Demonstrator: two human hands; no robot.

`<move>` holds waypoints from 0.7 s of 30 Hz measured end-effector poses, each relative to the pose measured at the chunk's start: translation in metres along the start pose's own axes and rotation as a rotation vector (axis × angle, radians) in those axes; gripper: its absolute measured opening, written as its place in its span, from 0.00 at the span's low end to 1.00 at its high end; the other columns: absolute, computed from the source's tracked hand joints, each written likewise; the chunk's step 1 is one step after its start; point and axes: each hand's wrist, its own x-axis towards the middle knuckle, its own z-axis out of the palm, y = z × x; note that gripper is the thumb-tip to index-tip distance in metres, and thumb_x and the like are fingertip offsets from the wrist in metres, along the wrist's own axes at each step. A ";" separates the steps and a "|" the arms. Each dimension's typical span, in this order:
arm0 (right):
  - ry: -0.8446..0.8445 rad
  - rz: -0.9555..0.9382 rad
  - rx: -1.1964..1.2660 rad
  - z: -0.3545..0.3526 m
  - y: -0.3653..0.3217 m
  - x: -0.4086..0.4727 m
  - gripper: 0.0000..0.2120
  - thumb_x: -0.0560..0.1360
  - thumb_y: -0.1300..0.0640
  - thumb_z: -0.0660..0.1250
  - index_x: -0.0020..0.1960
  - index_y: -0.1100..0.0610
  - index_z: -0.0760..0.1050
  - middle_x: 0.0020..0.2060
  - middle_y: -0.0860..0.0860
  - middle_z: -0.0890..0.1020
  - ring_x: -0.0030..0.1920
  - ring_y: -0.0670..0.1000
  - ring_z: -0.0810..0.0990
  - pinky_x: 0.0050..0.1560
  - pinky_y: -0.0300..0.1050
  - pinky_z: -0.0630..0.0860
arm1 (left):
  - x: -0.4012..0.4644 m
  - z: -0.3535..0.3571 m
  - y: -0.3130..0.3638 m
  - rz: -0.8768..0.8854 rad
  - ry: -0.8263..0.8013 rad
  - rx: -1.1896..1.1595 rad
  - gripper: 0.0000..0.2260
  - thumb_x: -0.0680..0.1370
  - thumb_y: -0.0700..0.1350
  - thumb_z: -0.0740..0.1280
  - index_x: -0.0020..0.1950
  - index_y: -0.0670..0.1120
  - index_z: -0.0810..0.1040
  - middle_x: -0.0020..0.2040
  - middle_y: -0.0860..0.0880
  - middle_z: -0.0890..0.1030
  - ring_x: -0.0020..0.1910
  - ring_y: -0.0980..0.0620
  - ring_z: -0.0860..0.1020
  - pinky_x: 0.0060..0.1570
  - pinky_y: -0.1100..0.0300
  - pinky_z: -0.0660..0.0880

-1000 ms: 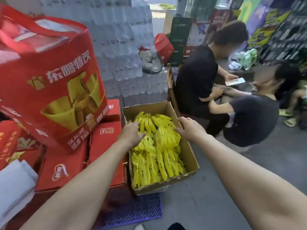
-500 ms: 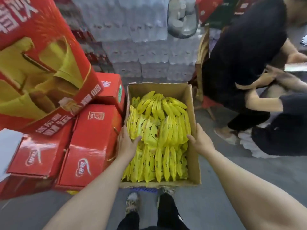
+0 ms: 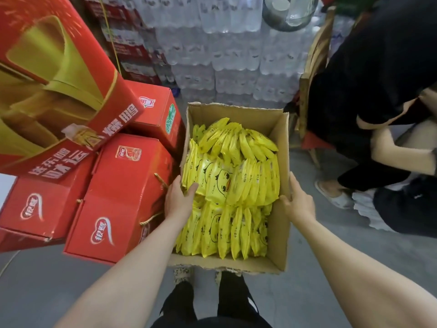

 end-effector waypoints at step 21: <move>0.018 -0.020 -0.154 -0.014 -0.006 0.028 0.33 0.80 0.57 0.58 0.77 0.35 0.48 0.54 0.57 0.82 0.51 0.63 0.79 0.45 0.50 0.70 | -0.009 0.002 -0.020 -0.055 0.091 0.072 0.19 0.81 0.48 0.63 0.72 0.54 0.70 0.65 0.47 0.78 0.61 0.41 0.75 0.61 0.53 0.71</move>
